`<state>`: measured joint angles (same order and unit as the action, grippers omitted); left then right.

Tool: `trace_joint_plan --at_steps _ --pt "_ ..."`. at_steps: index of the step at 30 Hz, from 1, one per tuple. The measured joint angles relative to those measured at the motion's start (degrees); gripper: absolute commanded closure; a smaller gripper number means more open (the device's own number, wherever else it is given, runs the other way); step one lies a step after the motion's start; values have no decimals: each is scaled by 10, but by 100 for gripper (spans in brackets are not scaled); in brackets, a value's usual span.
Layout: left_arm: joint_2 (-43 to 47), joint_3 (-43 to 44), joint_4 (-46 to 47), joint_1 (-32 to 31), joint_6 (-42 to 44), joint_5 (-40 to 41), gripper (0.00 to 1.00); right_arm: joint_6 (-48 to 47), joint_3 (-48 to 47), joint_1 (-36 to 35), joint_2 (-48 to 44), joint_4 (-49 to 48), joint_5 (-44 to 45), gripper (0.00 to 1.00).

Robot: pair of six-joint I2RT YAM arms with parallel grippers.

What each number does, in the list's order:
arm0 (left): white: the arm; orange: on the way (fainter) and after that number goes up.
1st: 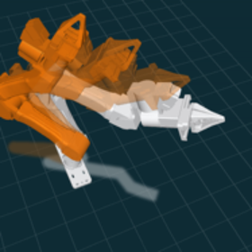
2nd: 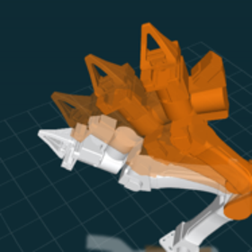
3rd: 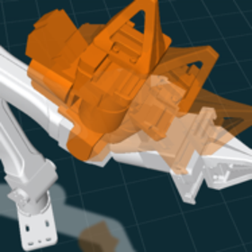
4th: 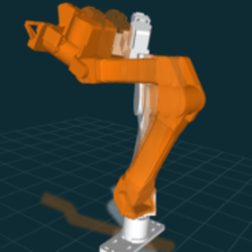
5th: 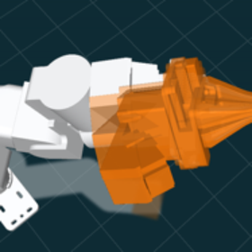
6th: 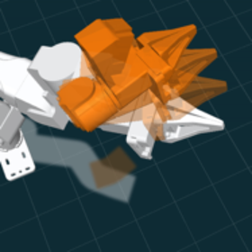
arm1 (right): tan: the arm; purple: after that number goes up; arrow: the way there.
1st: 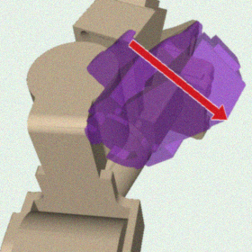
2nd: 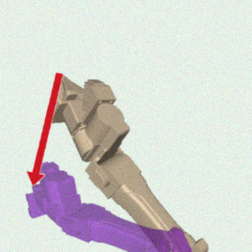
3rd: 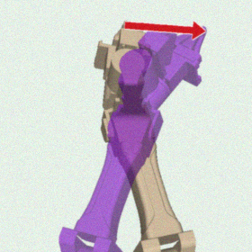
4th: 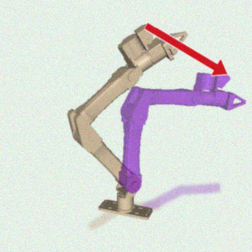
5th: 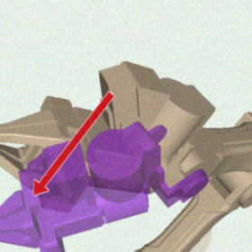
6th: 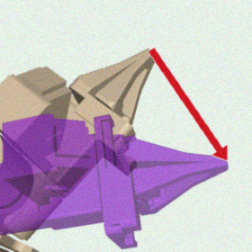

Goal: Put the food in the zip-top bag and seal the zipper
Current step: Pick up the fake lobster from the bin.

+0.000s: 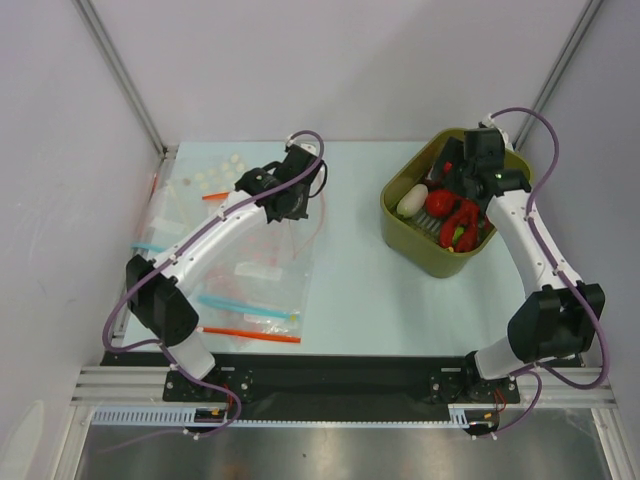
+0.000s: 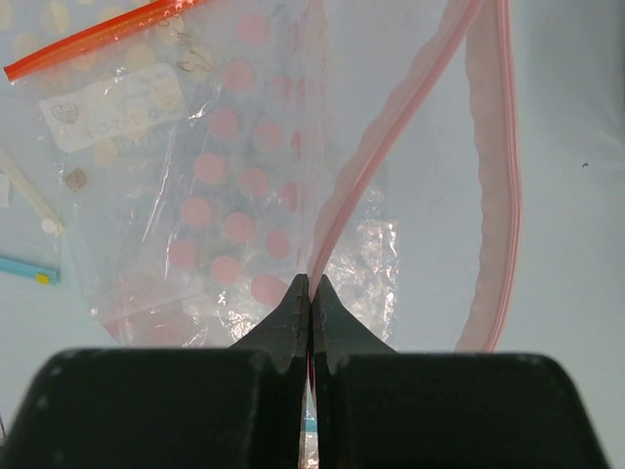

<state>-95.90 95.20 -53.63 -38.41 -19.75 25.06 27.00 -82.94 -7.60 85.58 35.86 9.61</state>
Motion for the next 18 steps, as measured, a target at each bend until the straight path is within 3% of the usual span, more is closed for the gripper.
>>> trace_joint_plan --at_steps 8,18 --pt "-13 15 0 -1 10 -5 100 6 -56 -1 60 27 47 0" --pt "-28 34 0 -1 24 -17 100 -44 -94 7 119 69 120 0"
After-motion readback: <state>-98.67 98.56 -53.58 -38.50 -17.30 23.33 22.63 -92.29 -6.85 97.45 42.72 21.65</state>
